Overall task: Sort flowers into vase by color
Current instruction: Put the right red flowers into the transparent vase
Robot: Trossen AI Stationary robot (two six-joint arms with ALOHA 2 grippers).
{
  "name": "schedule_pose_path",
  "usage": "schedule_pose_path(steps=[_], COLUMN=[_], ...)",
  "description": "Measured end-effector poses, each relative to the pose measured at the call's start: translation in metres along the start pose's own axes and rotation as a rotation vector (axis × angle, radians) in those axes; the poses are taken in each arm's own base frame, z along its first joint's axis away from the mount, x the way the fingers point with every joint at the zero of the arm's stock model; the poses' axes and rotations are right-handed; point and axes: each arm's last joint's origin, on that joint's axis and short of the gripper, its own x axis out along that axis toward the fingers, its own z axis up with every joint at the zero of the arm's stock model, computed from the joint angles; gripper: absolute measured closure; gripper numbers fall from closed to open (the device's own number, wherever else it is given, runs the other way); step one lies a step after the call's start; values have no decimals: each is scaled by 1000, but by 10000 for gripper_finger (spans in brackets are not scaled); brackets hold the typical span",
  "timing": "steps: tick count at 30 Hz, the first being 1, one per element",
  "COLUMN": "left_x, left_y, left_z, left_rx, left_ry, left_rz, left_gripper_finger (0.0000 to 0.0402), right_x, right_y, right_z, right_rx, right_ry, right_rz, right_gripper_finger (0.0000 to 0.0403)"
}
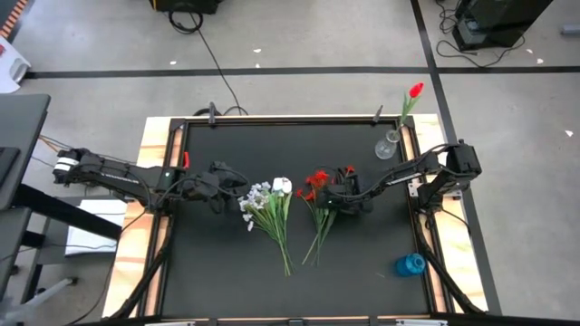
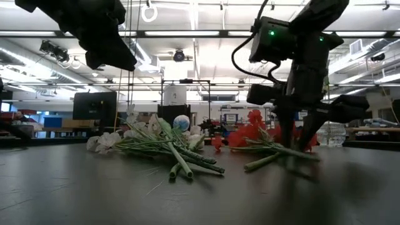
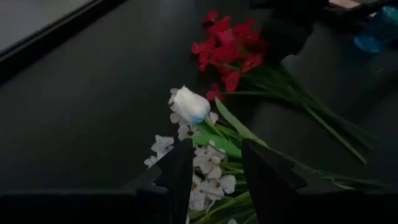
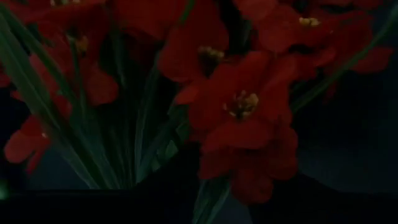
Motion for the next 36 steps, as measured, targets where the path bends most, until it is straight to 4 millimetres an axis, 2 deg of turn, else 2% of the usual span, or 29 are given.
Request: schedule_pose_path(steps=[3,7,11,14,16,19,23,30,36], left_x=[0,0,0,0,0,0,0,0,0], left_y=[0,0,0,0,0,1,1,2,3], left_z=[-1,-1,-1,-1,-1,-1,-1,-3,-4], left_rx=[3,-1,-4,-3,-3,-2,-2,-72,-89], left_ry=[8,8,8,8,9,11,10,29,42], left_rz=[4,4,4,4,5,6,5,17,31], left_gripper_finger=[257,257,257,257,257,257,257,257,257], right_x=[0,-10,-27,-47,-64,-91,-124,-169,-201], right_y=[1,7,24,44,59,79,93,89,77], right_z=[-1,-6,-12,-14,-14,-15,-18,-9,4], right_rx=[-37,-94,-183,-263,-321,-529,-667,-653,-727], right_ry=[34,109,189,171,54,-226,-465,-829,-886], right_rz=[1,45,119,216,288,372,369,161,147], right_gripper_finger=[333,378,389,380,373,370,377,376,369])
